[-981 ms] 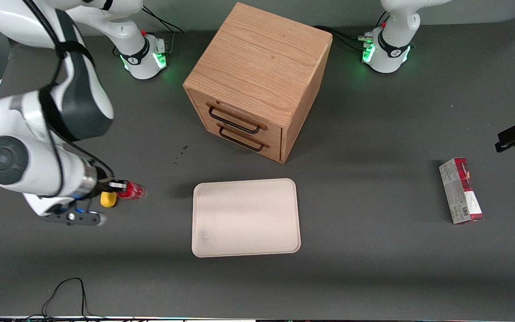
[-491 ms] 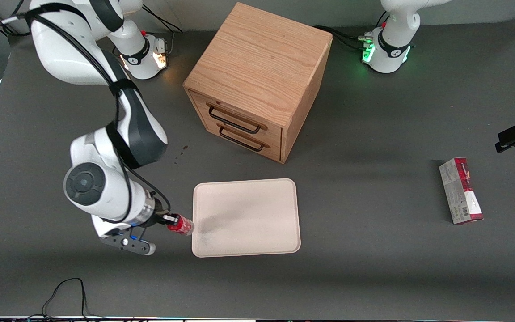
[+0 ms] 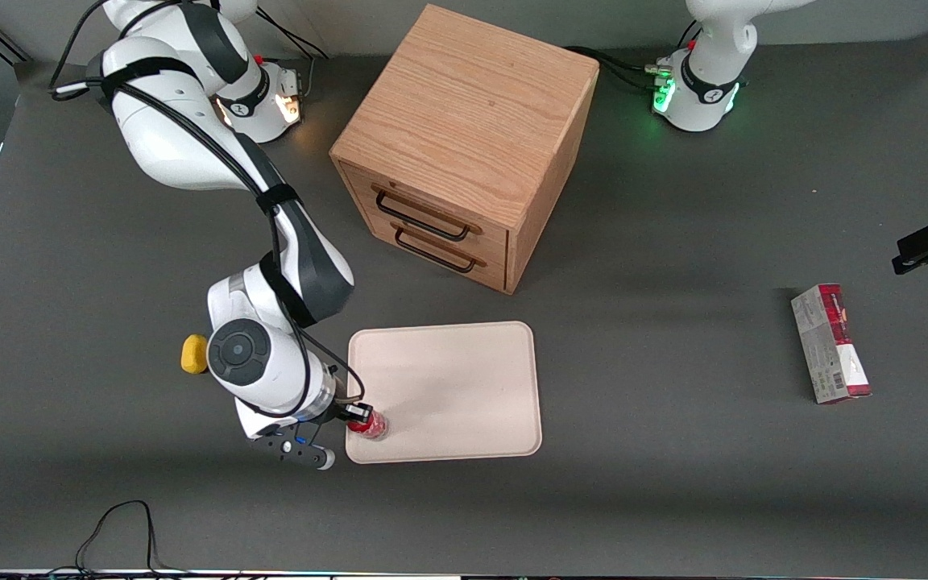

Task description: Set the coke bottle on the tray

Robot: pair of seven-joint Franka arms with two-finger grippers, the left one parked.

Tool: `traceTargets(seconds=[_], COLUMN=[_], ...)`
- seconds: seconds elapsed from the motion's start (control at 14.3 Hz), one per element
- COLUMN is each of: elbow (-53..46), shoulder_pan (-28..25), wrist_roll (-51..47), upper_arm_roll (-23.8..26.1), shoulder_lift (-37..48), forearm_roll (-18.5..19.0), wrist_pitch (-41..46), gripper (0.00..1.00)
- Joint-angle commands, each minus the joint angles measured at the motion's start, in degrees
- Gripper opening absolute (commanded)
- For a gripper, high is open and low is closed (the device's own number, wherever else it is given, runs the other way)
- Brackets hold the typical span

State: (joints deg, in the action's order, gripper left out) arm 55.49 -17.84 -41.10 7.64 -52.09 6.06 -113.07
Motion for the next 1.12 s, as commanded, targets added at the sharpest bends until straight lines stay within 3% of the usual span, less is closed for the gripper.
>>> traceTargets(seconds=[0.0, 0.14, 0.21, 0.28, 0.35, 0.63, 1.05], elbow=[-2.66, -2.66, -2.66, -2.66, -2.66, -2.66, 0.91], shoulder_pan=[-0.97, -1.15, -1.15, -1.15, -1.15, -1.15, 1.04], wrist_roll=[-1.79, -1.79, -1.79, -1.53, -1.53, -1.18, 8.39], upper_arm_roll=[-0.52, -0.52, -0.52, -0.52, -0.52, -0.52, -0.43], shoulder_lift=[-1.52, -1.87, -1.87, -1.87, -1.96, -1.17, 8.12], forearm_roll=[2.29, 2.29, 2.29, 2.38, 3.25, 4.23, 2.56], wrist_pitch=[0.22, 0.22, 0.22, 0.22, 0.22, 2.57, 19.88], gripper=[0.0, 0.04, 0.31, 0.86, 1.0, 1.0, 1.0])
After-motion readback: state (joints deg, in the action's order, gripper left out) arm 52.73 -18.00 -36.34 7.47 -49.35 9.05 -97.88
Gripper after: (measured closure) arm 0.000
